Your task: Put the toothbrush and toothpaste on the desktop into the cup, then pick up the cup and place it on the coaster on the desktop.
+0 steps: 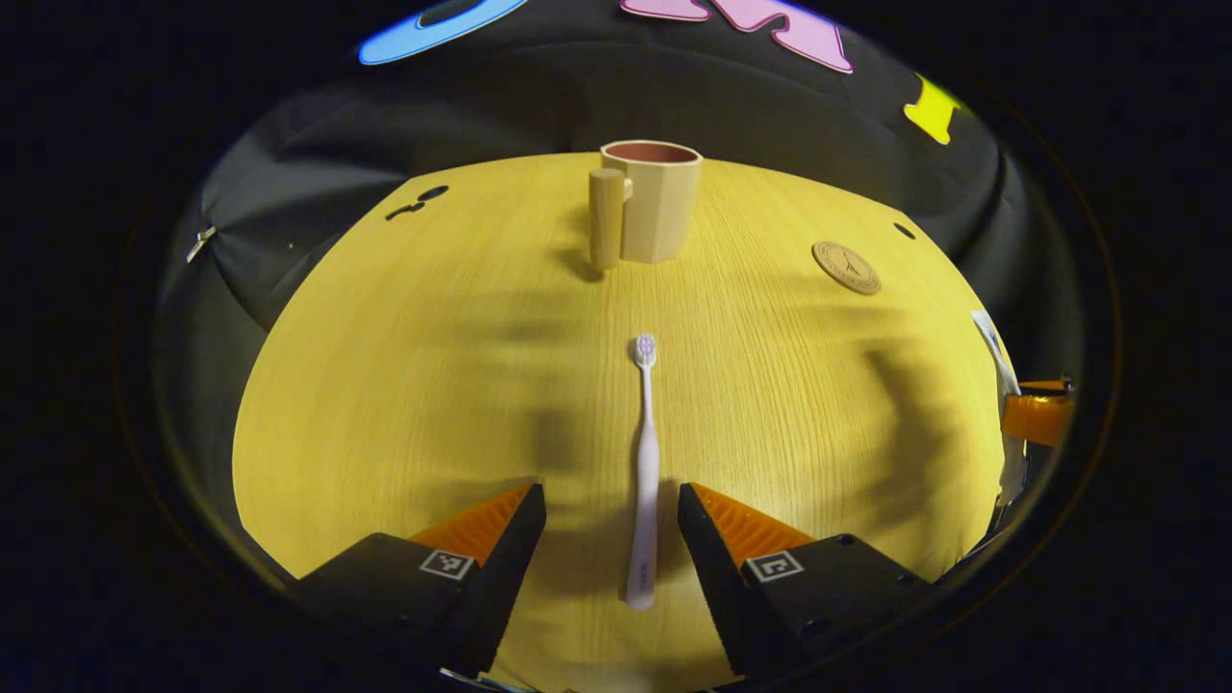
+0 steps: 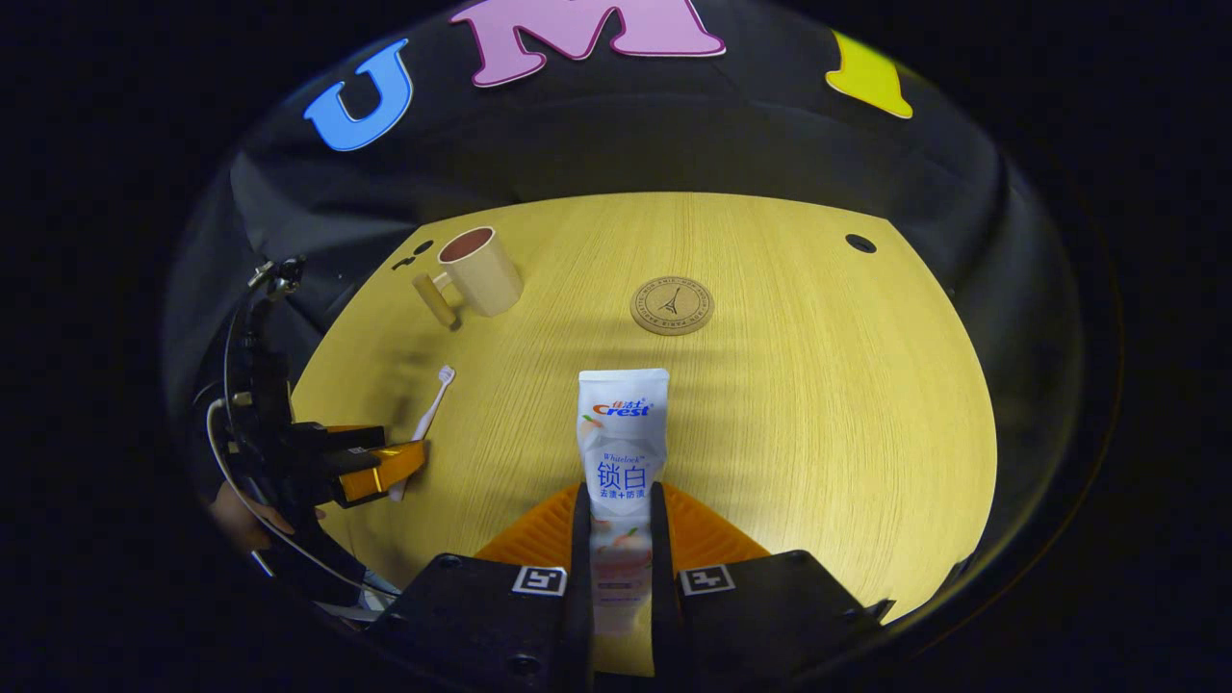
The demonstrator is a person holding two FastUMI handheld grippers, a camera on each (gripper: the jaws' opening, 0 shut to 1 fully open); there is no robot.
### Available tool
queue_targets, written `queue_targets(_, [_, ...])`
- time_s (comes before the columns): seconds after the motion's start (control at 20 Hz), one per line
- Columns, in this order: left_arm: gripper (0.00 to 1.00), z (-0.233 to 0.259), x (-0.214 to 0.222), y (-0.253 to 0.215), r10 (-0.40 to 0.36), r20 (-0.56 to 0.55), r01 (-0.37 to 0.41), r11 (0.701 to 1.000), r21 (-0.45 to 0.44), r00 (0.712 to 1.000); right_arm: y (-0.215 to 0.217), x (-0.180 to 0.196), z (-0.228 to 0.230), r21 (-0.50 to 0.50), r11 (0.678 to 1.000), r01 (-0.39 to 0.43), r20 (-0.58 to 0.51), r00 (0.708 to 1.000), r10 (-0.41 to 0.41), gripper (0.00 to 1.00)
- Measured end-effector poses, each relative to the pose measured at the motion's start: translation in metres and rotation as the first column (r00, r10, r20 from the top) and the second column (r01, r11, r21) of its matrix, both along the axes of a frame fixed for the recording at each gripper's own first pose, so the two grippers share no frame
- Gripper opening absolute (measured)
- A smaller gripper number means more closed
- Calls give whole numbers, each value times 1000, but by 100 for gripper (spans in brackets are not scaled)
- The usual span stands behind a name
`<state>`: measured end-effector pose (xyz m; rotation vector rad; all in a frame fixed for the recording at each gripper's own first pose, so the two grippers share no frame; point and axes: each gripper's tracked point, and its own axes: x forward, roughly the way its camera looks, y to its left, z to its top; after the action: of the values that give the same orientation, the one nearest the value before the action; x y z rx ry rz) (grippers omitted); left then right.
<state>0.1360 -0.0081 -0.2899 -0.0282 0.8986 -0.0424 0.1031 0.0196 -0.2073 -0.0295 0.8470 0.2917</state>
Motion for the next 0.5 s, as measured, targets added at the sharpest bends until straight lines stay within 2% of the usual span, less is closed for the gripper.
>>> queue_targets(0.15, [84, -1, 5, -7, -9, -5, 9, 1000, 6, 1000, 0, 5, -4, 20, 999, -34, -10, 999, 34, 28])
queue_targets(0.25, [76, 0, 8, -12, -34, -19, 34, 999, 6, 999, -2, 9, -8, 25, 999, -46, -24, 999, 47, 28])
queue_targets(0.3, [69, -1, 12, -17, -51, -27, 52, 999, 10, 998, 1, 11, -9, 34, 998, -53, -33, 998, 55, 28])
queue_targets(0.35, [35, -1, 15, -23, -64, -41, 65, 998, 14, 997, 4, 14, -9, 33, 997, -64, -32, 997, 65, 28])
queue_targets(0.4, [32, 3, 13, -28, -70, -47, 71, 997, 15, 996, 4, 15, -8, 33, 997, -66, -27, 997, 67, 28])
queue_targets(0.45, [13, 0, 13, -29, -70, -55, 71, 997, 21, 996, 5, 16, -6, 32, 998, -61, -23, 998, 61, 28])
queue_targets(0.5, [12, 1, 15, -28, -78, -50, 79, 996, 27, 996, 6, 16, -5, 35, 998, -51, -24, 998, 52, 28])
